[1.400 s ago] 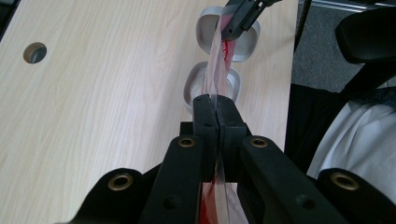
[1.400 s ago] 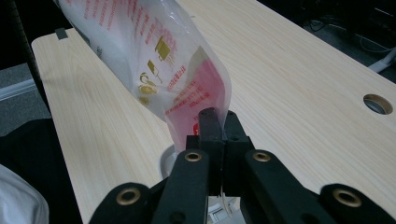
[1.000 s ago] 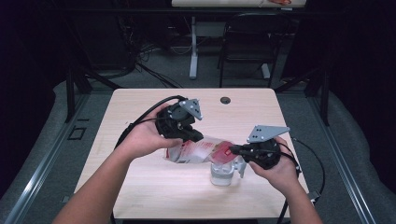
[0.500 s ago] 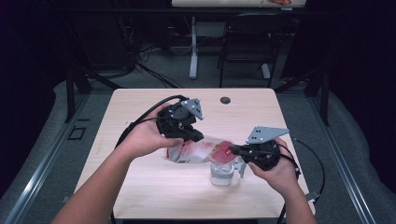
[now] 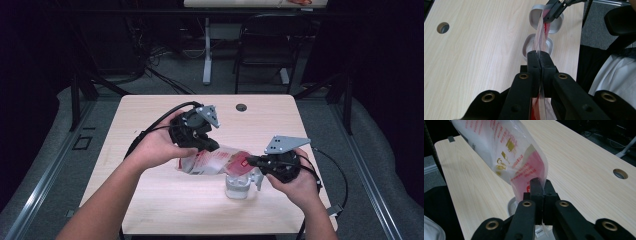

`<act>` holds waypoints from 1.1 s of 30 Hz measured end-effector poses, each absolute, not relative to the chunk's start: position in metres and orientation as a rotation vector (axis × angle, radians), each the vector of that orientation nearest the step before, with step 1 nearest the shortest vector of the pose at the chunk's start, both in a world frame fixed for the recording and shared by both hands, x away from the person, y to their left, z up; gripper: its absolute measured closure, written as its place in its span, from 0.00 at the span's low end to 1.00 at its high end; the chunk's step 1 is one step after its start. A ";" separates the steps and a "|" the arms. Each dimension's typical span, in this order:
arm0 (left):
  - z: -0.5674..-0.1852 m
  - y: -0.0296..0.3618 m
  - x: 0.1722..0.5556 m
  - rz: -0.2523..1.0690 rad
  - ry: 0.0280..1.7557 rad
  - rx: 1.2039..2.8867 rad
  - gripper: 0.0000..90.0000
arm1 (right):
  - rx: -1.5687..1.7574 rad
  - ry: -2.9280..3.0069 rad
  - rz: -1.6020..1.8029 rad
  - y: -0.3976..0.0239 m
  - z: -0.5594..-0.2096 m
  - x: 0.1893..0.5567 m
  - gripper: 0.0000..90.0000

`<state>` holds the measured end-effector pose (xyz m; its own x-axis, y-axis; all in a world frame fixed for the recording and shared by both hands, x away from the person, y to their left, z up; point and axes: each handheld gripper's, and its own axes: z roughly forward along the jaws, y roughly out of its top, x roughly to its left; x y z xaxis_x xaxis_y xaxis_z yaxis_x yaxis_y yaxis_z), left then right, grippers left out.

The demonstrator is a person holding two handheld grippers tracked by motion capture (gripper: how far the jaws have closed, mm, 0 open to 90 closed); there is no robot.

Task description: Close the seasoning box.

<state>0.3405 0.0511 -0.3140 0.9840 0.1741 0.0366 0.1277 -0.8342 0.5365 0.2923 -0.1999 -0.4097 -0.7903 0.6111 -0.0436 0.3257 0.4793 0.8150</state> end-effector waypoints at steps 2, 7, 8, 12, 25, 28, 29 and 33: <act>-0.314 0.051 0.341 0.112 0.216 2.567 0.99 | 0.792 2.399 1.212 -0.200 -0.410 0.292 1.00; -0.314 0.051 0.341 0.113 0.214 2.565 0.98 | 0.791 2.391 1.211 -0.199 -0.410 0.290 1.00; -0.314 0.052 0.342 0.112 0.214 2.564 0.98 | 0.791 2.391 1.211 -0.199 -0.410 0.290 1.00; -0.314 0.053 0.342 0.113 0.219 2.562 0.97 | 0.781 2.392 1.218 -0.199 -0.411 0.290 1.00; -0.317 0.058 0.343 0.108 0.234 2.547 0.92 | 0.772 2.399 1.224 -0.199 -0.411 0.290 1.00; -0.318 0.058 0.343 0.102 0.233 2.545 0.91 | 0.775 2.399 1.226 -0.199 -0.411 0.290 1.00; -0.319 0.058 0.343 0.096 0.235 2.545 0.90 | 0.780 2.398 1.225 -0.199 -0.411 0.291 1.00; -0.319 0.059 0.343 0.100 0.237 2.544 0.89 | 0.785 2.402 1.227 -0.200 -0.411 0.291 1.00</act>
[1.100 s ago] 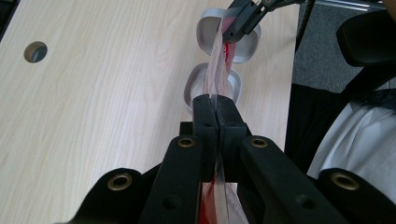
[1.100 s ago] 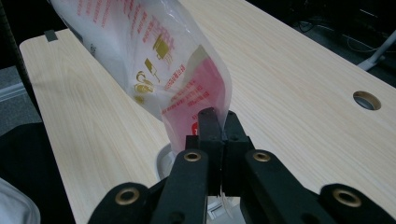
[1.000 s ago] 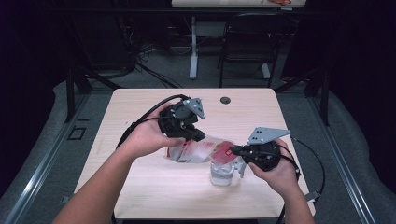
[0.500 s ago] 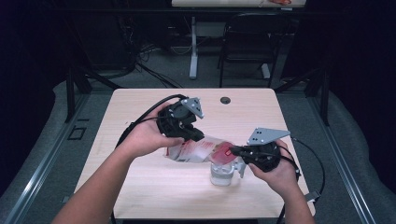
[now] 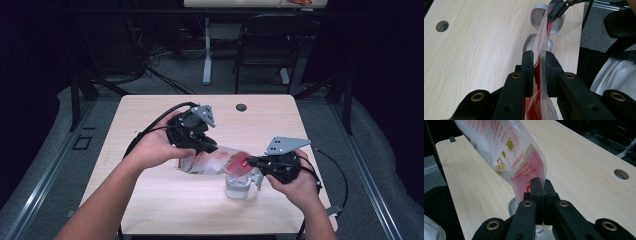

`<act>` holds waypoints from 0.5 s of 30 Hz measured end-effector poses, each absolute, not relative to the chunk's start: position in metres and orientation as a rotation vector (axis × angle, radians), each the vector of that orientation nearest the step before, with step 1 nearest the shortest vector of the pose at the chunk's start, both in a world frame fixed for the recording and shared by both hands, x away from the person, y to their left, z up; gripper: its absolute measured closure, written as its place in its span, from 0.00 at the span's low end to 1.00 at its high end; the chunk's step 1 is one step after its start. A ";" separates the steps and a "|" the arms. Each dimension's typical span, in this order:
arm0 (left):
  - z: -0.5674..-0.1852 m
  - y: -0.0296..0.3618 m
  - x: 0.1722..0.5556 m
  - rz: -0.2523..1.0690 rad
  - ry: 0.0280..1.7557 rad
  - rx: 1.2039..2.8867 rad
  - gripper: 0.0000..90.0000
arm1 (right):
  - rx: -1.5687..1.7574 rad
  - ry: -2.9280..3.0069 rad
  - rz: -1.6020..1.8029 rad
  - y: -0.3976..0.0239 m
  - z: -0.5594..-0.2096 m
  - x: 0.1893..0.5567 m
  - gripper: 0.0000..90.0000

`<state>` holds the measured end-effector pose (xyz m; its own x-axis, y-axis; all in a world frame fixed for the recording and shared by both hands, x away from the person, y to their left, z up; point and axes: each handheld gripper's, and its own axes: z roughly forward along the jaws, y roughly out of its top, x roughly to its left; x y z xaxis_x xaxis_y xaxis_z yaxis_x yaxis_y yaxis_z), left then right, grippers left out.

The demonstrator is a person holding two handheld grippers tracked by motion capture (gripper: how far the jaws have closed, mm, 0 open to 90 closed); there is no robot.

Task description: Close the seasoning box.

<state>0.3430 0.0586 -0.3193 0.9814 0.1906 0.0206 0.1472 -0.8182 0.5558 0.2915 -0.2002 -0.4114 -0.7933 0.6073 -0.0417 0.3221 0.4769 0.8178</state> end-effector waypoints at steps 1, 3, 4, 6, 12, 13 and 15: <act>-0.319 0.059 0.343 0.102 0.237 2.545 0.89 | 0.786 2.401 1.228 -0.200 -0.411 0.291 1.00; -0.320 0.059 0.343 0.100 0.244 2.545 0.88 | 0.783 2.404 1.230 -0.200 -0.411 0.291 1.00; -0.320 0.060 0.343 0.100 0.245 2.543 0.88 | 0.782 2.404 1.231 -0.200 -0.411 0.291 1.00; -0.321 0.061 0.343 0.101 0.248 2.542 0.86 | 0.784 2.403 1.229 -0.200 -0.411 0.291 1.00; -0.321 0.066 0.343 0.101 0.263 2.529 0.82 | 0.786 2.403 1.230 -0.200 -0.411 0.291 1.00; -0.322 0.067 0.343 0.097 0.268 2.526 0.81 | 0.787 2.403 1.229 -0.200 -0.411 0.291 1.00; -0.322 0.069 0.344 0.092 0.269 2.524 0.80 | 0.788 2.404 1.231 -0.200 -0.411 0.291 1.00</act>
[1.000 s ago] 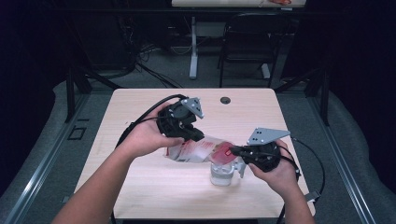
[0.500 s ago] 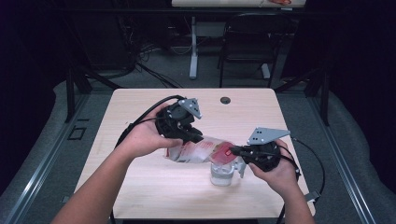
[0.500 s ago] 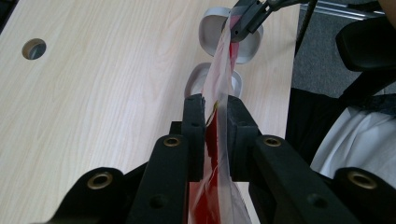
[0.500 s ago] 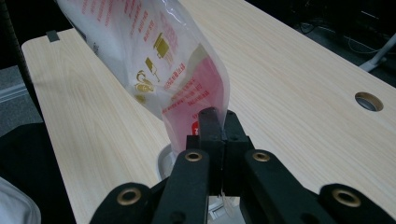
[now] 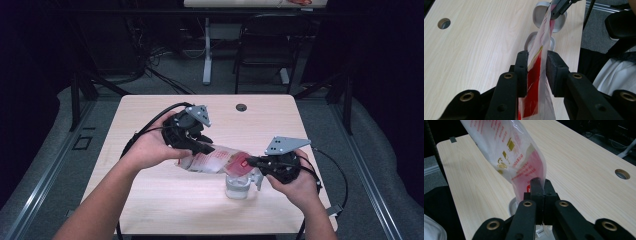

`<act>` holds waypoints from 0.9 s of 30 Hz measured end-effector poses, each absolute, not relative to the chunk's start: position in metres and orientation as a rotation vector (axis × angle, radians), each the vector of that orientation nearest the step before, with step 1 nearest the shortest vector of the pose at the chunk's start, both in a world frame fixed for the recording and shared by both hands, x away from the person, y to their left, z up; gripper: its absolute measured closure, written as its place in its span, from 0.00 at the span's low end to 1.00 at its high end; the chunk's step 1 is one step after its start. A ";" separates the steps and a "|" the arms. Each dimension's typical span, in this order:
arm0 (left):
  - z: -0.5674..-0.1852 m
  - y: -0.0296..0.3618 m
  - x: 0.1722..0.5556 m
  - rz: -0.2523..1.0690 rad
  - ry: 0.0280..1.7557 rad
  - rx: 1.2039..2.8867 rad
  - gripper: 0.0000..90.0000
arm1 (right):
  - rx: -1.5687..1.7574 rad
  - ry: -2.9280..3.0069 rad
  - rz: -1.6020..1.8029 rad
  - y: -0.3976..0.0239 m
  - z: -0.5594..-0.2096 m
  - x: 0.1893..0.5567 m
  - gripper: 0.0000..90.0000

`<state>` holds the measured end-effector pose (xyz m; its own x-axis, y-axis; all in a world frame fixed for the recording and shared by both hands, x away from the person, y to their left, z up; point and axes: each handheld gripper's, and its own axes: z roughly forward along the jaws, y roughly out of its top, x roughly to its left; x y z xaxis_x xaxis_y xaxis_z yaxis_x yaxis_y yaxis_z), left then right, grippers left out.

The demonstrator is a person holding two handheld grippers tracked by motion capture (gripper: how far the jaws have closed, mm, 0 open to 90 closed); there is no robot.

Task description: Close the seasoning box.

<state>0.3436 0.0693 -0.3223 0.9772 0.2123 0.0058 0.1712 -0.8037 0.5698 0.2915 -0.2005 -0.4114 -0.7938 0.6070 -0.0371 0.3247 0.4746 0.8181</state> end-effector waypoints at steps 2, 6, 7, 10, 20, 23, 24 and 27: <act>-0.323 0.071 0.344 0.098 0.274 2.521 0.77 | 0.789 2.403 1.227 -0.200 -0.411 0.292 1.00; -0.323 0.074 0.343 0.098 0.281 2.512 0.75 | 0.793 2.401 1.233 -0.201 -0.412 0.292 1.00; -0.324 0.074 0.343 0.098 0.281 2.511 0.75 | 0.793 2.402 1.231 -0.201 -0.412 0.292 1.00; -0.324 0.076 0.343 0.098 0.283 2.507 0.74 | 0.791 2.402 1.232 -0.200 -0.412 0.292 1.00; -0.326 0.084 0.344 0.116 0.316 2.495 0.64 | 0.803 2.398 1.225 -0.201 -0.412 0.292 1.00; -0.328 0.087 0.345 0.114 0.330 2.483 0.63 | 0.801 2.402 1.222 -0.202 -0.412 0.292 1.00; -0.328 0.087 0.345 0.114 0.330 2.483 0.63 | 0.801 2.402 1.222 -0.202 -0.412 0.292 1.00; -0.331 0.089 0.345 0.108 0.332 2.486 0.63 | 0.797 2.398 1.225 -0.201 -0.412 0.292 1.00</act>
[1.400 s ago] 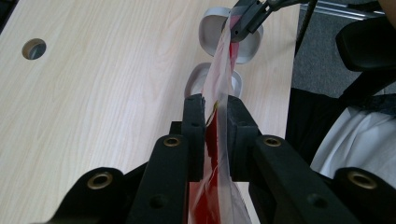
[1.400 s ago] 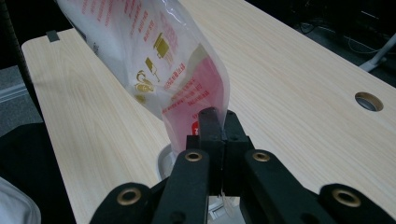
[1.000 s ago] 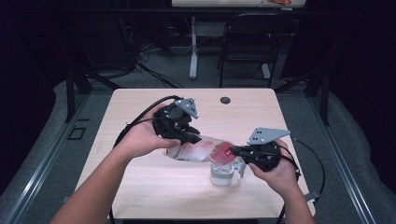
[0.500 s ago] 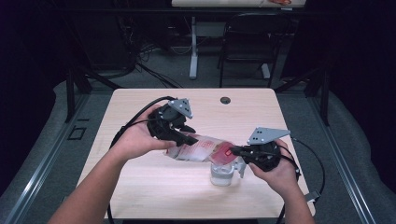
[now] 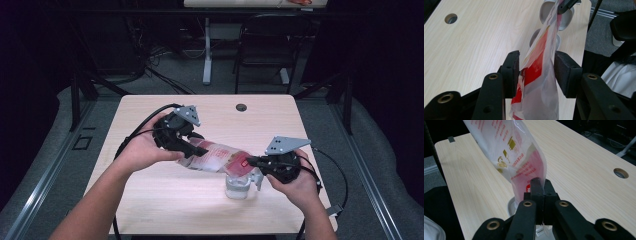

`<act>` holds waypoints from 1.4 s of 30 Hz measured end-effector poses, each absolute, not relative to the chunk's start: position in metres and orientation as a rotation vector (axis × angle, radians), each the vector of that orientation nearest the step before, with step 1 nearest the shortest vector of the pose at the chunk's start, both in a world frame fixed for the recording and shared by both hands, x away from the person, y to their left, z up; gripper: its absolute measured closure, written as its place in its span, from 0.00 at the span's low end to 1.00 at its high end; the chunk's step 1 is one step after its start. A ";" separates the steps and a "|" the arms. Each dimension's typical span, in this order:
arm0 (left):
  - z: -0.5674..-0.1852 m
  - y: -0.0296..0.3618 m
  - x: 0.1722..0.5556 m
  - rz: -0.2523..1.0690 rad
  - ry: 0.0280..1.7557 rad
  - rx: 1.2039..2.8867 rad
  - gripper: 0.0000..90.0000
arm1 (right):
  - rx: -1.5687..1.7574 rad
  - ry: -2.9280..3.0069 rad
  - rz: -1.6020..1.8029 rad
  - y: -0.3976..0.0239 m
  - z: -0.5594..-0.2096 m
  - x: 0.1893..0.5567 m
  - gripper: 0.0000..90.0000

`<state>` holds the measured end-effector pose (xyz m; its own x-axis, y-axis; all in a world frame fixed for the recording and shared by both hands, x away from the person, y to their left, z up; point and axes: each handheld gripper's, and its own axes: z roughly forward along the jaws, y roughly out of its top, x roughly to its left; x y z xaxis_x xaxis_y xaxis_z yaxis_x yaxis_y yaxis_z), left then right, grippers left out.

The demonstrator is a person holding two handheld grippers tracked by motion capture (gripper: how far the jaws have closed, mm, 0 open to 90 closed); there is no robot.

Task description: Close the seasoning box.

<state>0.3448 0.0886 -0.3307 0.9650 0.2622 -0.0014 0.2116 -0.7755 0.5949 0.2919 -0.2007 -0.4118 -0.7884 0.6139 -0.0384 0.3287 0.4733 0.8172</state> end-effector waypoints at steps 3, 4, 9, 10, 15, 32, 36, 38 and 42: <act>-0.333 0.091 0.346 0.105 0.335 2.489 0.62 | 0.804 2.399 1.224 -0.201 -0.412 0.292 1.00; -0.334 0.092 0.346 0.102 0.346 2.482 0.61 | 0.805 2.398 1.226 -0.202 -0.412 0.292 1.00; -0.337 0.096 0.347 0.093 0.351 2.483 0.62 | 0.805 2.399 1.227 -0.202 -0.412 0.293 1.00; -0.337 0.097 0.347 0.093 0.350 2.480 0.63 | 0.805 2.399 1.227 -0.202 -0.412 0.293 1.00; -0.337 0.098 0.347 0.106 0.343 2.480 0.70 | 0.801 2.400 1.230 -0.201 -0.412 0.292 1.00; -0.335 0.097 0.347 0.096 0.339 2.489 0.82 | 0.806 2.403 1.245 -0.203 -0.412 0.292 1.00; -0.334 0.095 0.345 0.116 0.333 2.497 0.84 | 0.812 2.402 1.260 -0.204 -0.412 0.293 1.00; -0.333 0.094 0.346 0.115 0.336 2.500 0.84 | 0.817 2.398 1.266 -0.204 -0.413 0.293 1.00; -0.332 0.094 0.346 0.114 0.334 2.497 0.85 | 0.818 2.401 1.269 -0.205 -0.412 0.293 1.00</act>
<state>0.3456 0.0944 -0.3319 0.9646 0.2638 0.0041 0.2114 -0.7822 0.5861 0.2930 -0.2049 -0.4125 -0.7912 0.6116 -0.0026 0.3423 0.4462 0.8269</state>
